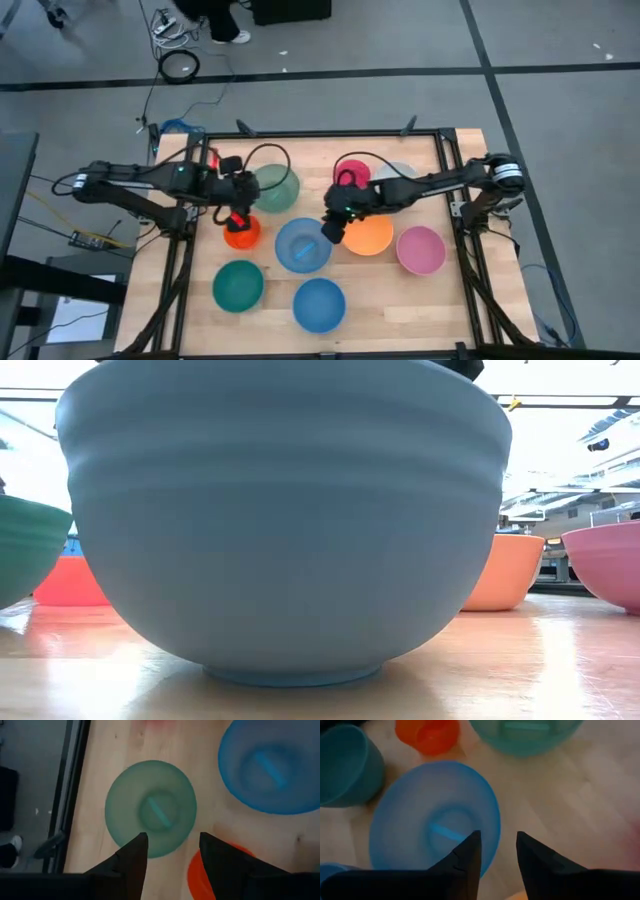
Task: Nest bowls inside each other
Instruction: Stack the light blue bowl on top of the light green bowl
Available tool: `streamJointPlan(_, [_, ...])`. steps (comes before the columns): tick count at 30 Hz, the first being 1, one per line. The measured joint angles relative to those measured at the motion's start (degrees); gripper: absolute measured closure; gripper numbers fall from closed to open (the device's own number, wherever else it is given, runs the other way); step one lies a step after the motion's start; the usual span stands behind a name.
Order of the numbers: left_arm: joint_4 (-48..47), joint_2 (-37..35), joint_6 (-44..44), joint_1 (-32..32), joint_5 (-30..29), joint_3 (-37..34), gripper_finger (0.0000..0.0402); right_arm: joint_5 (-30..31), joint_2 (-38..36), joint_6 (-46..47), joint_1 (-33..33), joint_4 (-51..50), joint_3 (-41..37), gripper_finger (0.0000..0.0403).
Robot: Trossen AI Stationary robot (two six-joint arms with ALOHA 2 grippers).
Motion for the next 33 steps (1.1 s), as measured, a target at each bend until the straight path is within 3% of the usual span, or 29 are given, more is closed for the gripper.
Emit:
streamJointPlan(14, [-1.1,-7.3,-5.8,-1.0,-0.5,0.0,0.0214,-1.9,8.9,1.4,-0.6,1.1,1.5,0.0268])
streamJointPlan(23, [-1.2,-8.1,-6.8,-1.0,-0.9,0.0,0.0214,-3.0,10.3,2.2,-0.6,3.0,1.5,0.0268])
streamJointPlan(33, [-1.2,-8.1,-7.0,-1.0,-1.6,0.0,0.0214,-2.7,10.3,2.3,-1.3,3.8,1.5,0.0302])
